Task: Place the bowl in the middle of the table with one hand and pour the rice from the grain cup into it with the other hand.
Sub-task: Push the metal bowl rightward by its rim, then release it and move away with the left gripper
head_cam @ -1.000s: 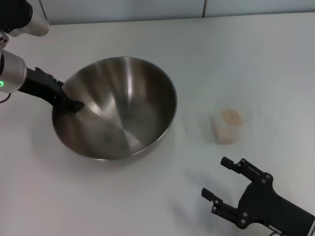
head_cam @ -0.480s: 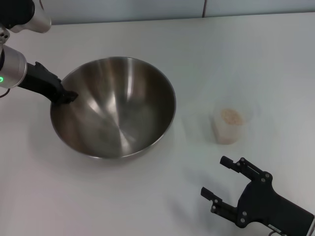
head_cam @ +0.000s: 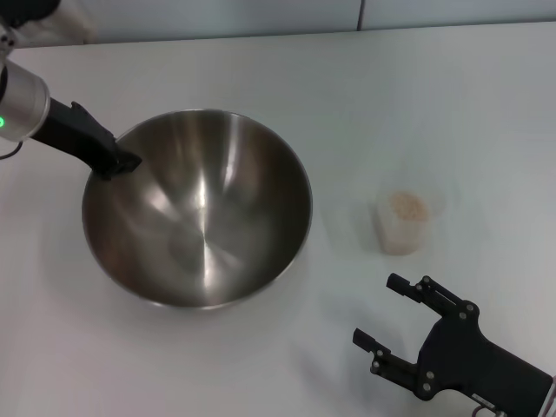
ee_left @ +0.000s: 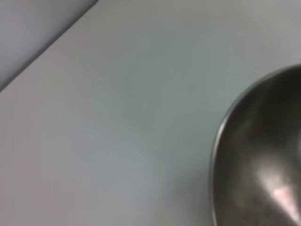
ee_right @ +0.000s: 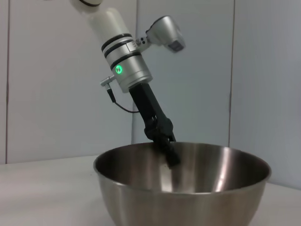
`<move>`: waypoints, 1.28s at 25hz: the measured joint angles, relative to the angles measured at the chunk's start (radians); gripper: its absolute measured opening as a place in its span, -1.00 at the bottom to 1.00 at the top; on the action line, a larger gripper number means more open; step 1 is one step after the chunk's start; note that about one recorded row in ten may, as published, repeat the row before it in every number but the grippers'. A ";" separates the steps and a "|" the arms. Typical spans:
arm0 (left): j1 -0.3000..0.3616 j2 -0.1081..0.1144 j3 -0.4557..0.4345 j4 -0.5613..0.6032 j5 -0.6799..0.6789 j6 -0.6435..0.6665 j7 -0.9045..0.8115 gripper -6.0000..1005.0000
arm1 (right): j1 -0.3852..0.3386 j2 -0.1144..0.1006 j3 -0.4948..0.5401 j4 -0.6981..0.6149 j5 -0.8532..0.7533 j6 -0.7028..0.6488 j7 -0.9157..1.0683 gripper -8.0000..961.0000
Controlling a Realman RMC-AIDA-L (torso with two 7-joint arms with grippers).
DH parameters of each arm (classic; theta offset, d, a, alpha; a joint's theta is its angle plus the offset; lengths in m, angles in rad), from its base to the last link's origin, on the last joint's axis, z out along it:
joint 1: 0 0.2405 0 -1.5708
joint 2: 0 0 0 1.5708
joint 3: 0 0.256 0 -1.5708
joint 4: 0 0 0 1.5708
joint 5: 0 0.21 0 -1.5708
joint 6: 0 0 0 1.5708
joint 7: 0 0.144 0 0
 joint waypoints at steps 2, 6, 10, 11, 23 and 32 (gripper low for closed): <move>-0.040 0.011 -0.060 -0.032 0.001 0.048 0.018 -0.76 | 0.001 0.000 0.000 0.000 -0.001 0.000 0.000 0.61; -0.129 0.063 -0.152 -0.161 -0.005 0.094 0.034 -0.82 | 0.000 0.000 0.000 0.000 -0.003 0.000 0.000 0.60; -0.188 0.093 -0.194 -0.256 -0.009 0.104 0.038 -0.94 | 0.000 0.000 0.000 0.000 -0.003 0.000 0.000 0.60; -0.199 0.093 -0.201 -0.264 -0.009 0.108 0.039 -0.94 | 0.000 0.000 0.000 0.000 -0.003 0.000 0.000 0.60; -0.267 0.045 -0.170 -0.323 0.002 0.022 0.048 -0.94 | 0.015 0.001 -0.002 0.000 -0.006 0.000 0.000 0.61; -0.239 0.035 -0.114 -0.324 0.002 -0.052 0.048 -0.94 | 0.016 0.002 -0.002 0.000 -0.006 0.000 0.000 0.60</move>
